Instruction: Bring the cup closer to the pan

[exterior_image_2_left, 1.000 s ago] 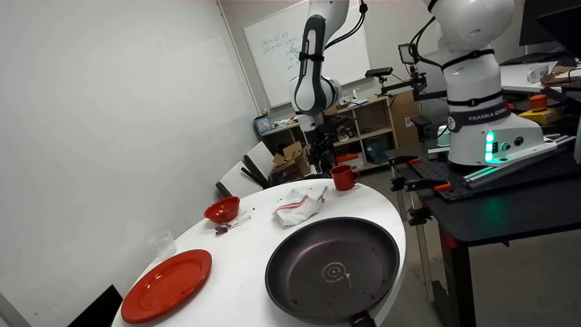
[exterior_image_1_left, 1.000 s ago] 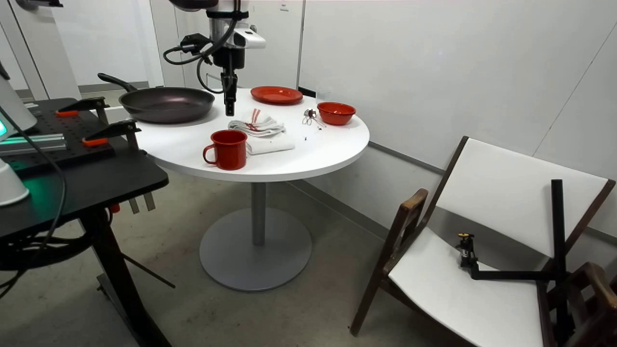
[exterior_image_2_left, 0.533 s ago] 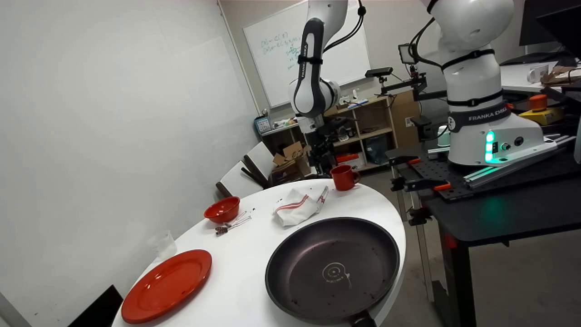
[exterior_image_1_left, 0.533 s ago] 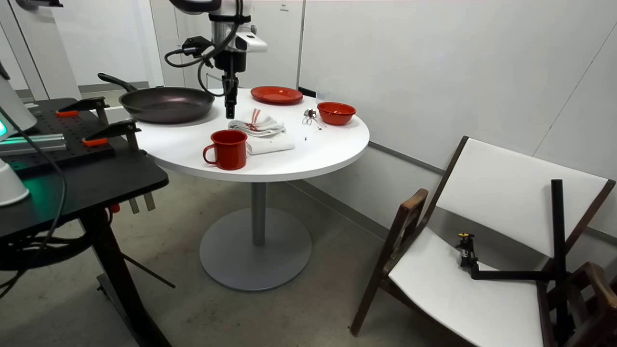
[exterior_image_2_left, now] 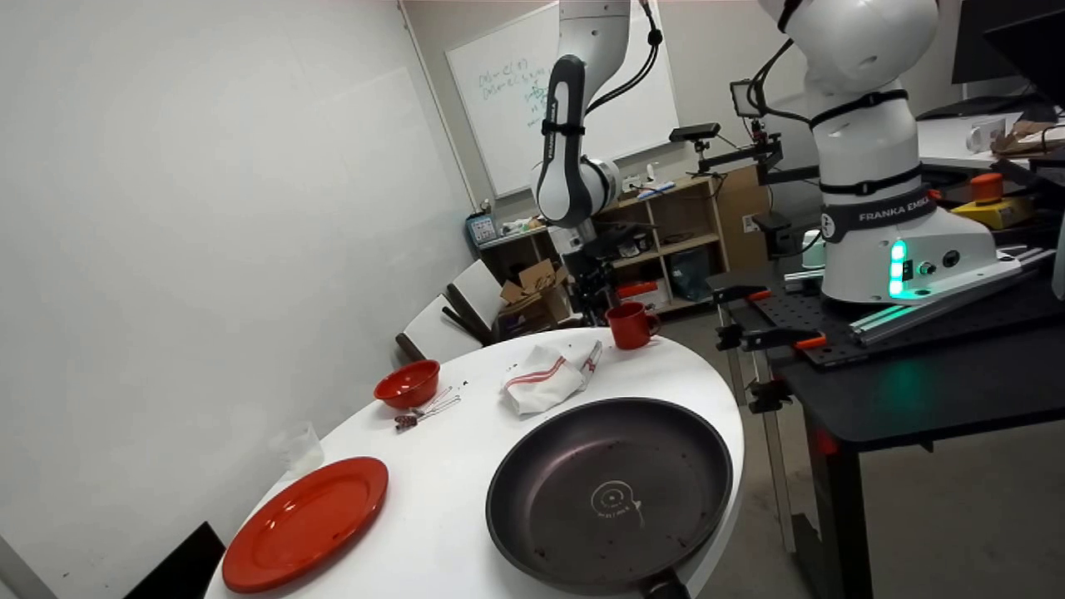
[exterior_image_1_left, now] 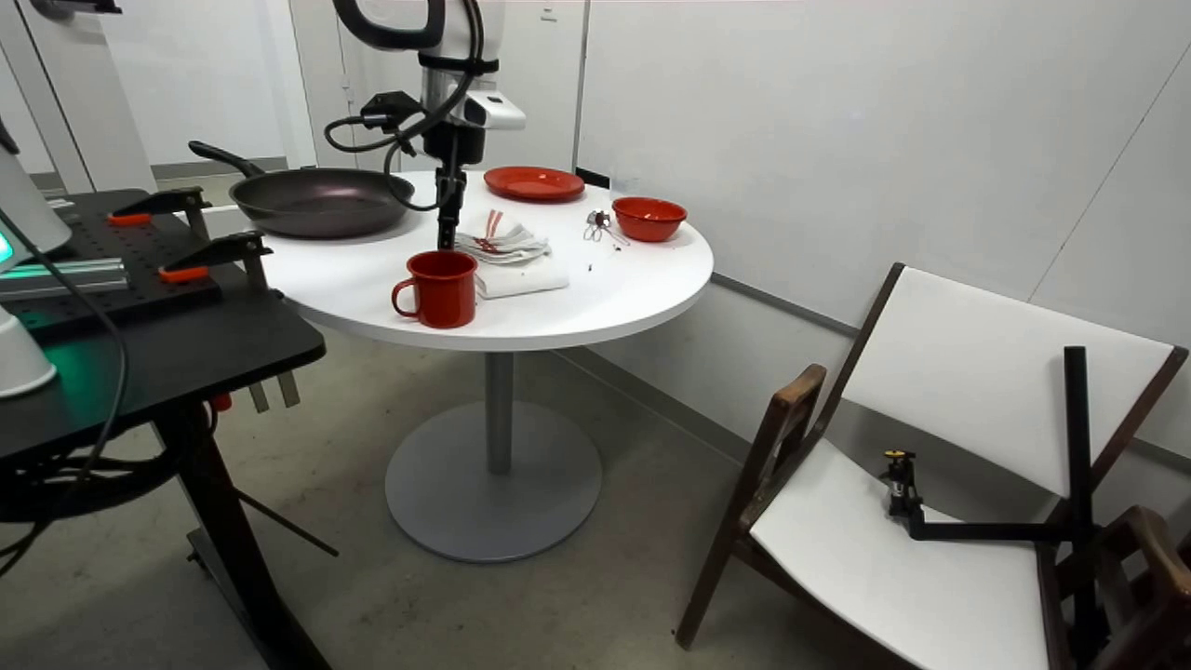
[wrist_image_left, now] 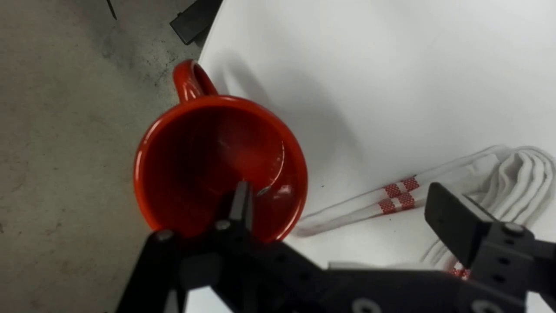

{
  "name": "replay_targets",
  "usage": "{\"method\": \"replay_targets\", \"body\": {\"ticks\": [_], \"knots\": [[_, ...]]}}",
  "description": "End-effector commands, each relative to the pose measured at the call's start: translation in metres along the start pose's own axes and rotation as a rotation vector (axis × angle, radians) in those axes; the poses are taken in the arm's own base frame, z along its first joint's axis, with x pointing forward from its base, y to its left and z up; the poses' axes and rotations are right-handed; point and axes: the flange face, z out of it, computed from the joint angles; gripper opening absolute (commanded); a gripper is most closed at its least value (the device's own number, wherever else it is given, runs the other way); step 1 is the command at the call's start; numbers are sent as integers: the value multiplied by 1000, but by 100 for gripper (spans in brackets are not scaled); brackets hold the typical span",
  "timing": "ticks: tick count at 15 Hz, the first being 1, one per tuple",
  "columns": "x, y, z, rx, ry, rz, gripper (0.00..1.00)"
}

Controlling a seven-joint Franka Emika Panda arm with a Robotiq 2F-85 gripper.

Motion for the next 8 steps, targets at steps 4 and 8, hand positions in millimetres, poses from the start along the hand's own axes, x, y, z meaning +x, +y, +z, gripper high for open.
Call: {"method": "replay_targets", "body": {"ticks": [4, 8], "knots": [[21, 9, 18, 14, -58, 35, 74], [32, 13, 22, 16, -72, 46, 44]]}}
